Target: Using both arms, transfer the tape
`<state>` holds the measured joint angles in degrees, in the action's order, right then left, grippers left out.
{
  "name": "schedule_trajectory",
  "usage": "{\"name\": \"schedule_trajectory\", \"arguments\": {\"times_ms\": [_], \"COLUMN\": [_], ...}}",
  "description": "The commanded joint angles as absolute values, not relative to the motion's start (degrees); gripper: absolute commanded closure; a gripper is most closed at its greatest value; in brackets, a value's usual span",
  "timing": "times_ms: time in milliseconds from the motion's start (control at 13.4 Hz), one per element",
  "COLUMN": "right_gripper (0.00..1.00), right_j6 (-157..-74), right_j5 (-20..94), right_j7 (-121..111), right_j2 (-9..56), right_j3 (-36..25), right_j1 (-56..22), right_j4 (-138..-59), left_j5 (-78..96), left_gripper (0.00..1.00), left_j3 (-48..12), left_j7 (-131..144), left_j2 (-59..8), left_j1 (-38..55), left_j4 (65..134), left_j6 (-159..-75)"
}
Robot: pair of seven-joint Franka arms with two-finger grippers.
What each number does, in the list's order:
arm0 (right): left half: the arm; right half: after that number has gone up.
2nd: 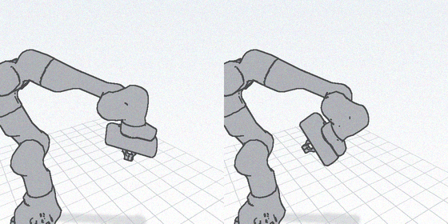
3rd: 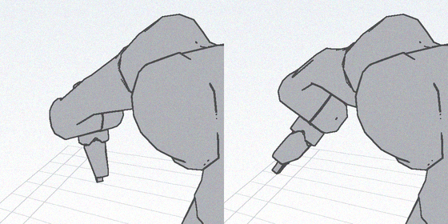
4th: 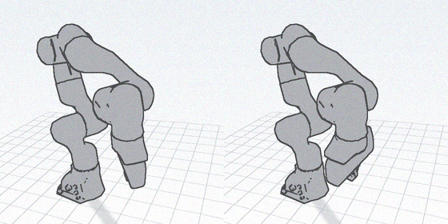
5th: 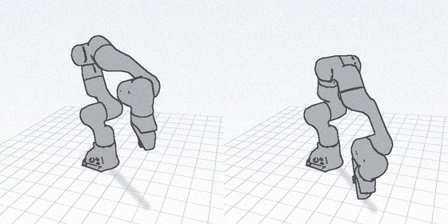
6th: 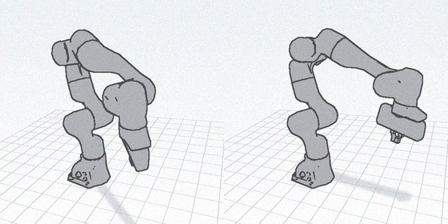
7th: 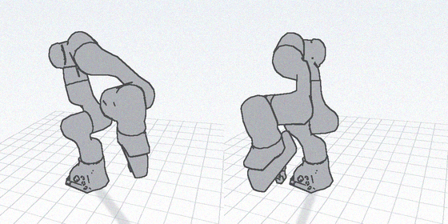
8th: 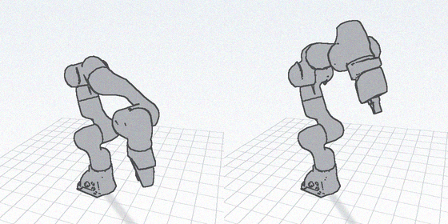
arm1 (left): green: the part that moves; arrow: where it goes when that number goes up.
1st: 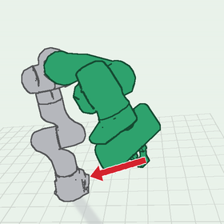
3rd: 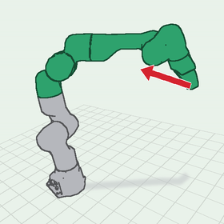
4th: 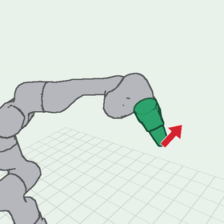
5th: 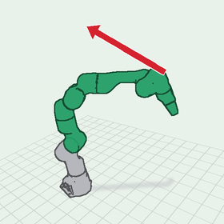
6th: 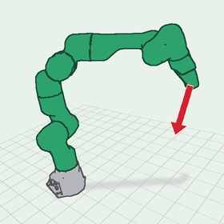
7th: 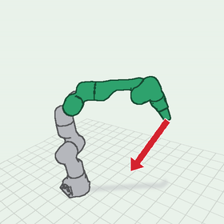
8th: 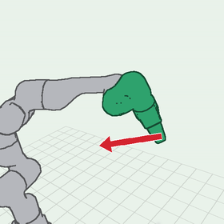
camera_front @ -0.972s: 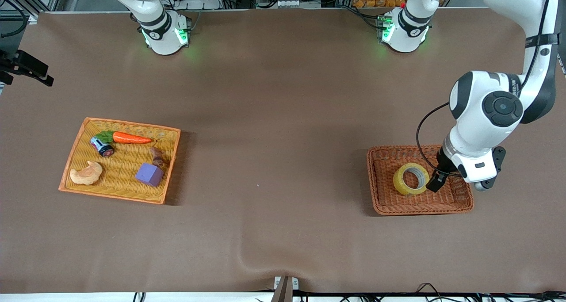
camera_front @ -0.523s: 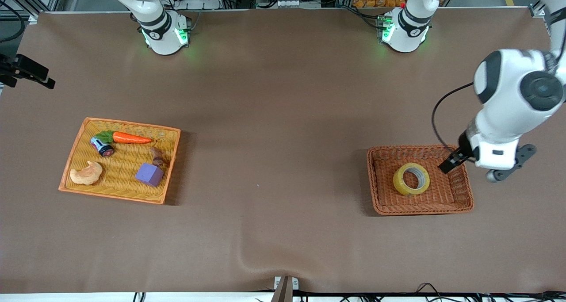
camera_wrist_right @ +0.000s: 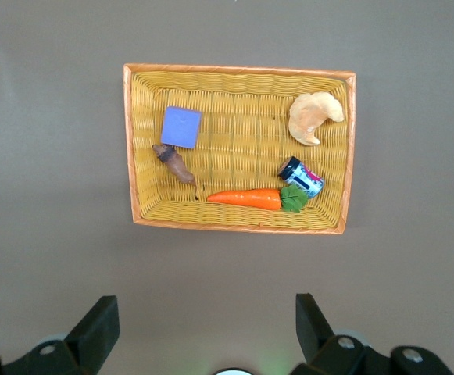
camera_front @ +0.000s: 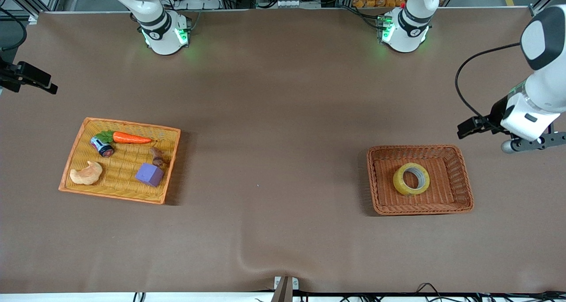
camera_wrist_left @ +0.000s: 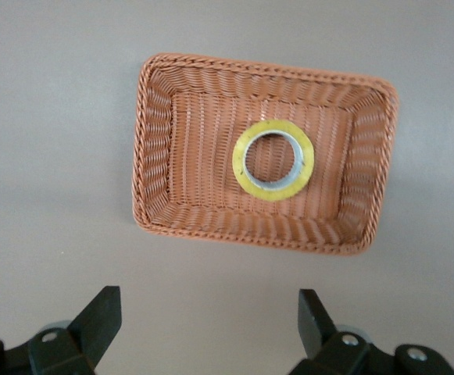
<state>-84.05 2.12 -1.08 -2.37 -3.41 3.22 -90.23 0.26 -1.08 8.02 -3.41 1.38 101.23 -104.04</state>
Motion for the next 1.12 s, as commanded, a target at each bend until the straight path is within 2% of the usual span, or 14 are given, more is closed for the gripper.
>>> {"name": "schedule_trajectory", "arguments": {"times_ms": [0,374,1047], "right_gripper": [0.00,0.00,0.00], "right_j6": [-84.1,-84.1,-84.1], "right_j5": [3.4,3.3,3.2], "right_j7": [-1.2,-1.2,-1.3], "right_j2": [-2.4,-2.3,-2.3], "right_j3": [-2.5,-2.4,-2.5], "right_j1": [4.4,4.4,4.7], "right_j4": [-89.5,-89.3,-89.2], "left_j5": [1.0,1.2,-0.6], "left_gripper": [0.00,0.00,0.00], "left_j3": [-1.5,-1.3,-1.4], "left_j7": [2.9,2.5,1.9], "left_j2": [-3.1,-2.5,-3.0], "left_j1": [1.2,1.6,2.0], "left_j4": [97.1,89.9,88.2], "left_j6": [-96.5,-90.3,-88.5]}}
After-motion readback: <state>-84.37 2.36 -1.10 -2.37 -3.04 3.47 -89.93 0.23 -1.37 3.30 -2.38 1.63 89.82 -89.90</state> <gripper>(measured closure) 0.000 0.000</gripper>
